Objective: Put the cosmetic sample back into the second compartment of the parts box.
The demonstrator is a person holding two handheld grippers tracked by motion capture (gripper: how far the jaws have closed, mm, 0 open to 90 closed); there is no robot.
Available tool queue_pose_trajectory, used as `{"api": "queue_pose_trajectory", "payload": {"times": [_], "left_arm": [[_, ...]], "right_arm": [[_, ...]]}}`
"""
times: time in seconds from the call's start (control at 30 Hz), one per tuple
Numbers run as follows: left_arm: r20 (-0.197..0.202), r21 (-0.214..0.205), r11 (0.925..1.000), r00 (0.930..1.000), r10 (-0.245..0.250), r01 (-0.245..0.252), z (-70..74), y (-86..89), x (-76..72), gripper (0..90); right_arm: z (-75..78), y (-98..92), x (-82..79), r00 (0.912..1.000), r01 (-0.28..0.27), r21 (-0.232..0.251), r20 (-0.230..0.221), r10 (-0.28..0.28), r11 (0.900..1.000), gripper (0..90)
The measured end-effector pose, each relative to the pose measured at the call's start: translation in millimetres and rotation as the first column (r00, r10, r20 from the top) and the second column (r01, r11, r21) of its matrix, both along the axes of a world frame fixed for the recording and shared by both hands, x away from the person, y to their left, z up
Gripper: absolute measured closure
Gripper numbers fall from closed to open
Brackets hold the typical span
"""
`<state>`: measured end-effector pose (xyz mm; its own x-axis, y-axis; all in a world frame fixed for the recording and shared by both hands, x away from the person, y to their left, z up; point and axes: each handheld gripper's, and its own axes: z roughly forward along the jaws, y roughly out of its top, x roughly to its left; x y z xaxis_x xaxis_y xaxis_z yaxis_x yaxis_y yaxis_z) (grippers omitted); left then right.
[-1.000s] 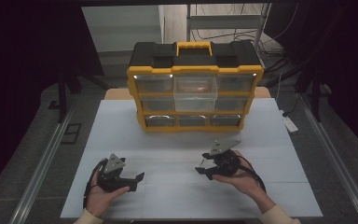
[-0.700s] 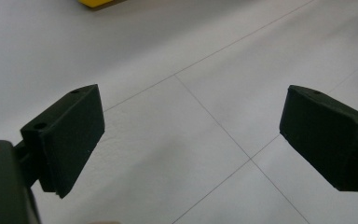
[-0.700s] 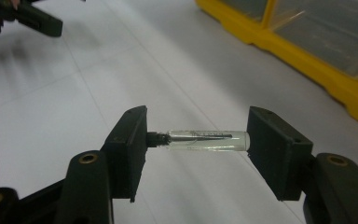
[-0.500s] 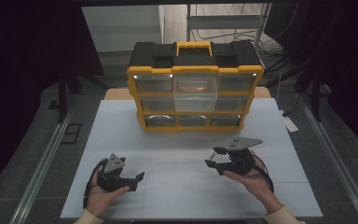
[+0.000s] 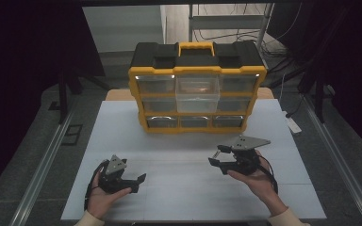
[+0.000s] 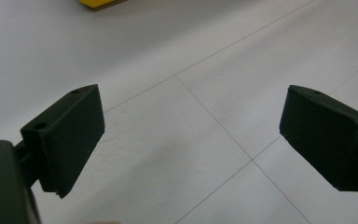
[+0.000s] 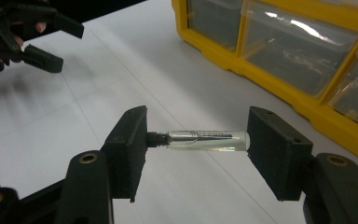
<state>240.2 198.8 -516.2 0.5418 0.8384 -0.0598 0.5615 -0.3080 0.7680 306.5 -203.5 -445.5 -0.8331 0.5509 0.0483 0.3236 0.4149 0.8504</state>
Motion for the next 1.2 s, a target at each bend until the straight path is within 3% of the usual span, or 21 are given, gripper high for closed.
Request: {"api": "queue_pose_trajectory", "payload": {"times": [1.2], "left_arm": [[0.002, -0.004, 1.0, 1.0, 0.006, -0.006, 0.2, -0.3, 0.5, 7.2]], "right_arm": [[45.7, -2.8, -7.1, 0.9926, 0.022, 0.082, 0.117, -0.032, 0.9964, 40.0]]}}
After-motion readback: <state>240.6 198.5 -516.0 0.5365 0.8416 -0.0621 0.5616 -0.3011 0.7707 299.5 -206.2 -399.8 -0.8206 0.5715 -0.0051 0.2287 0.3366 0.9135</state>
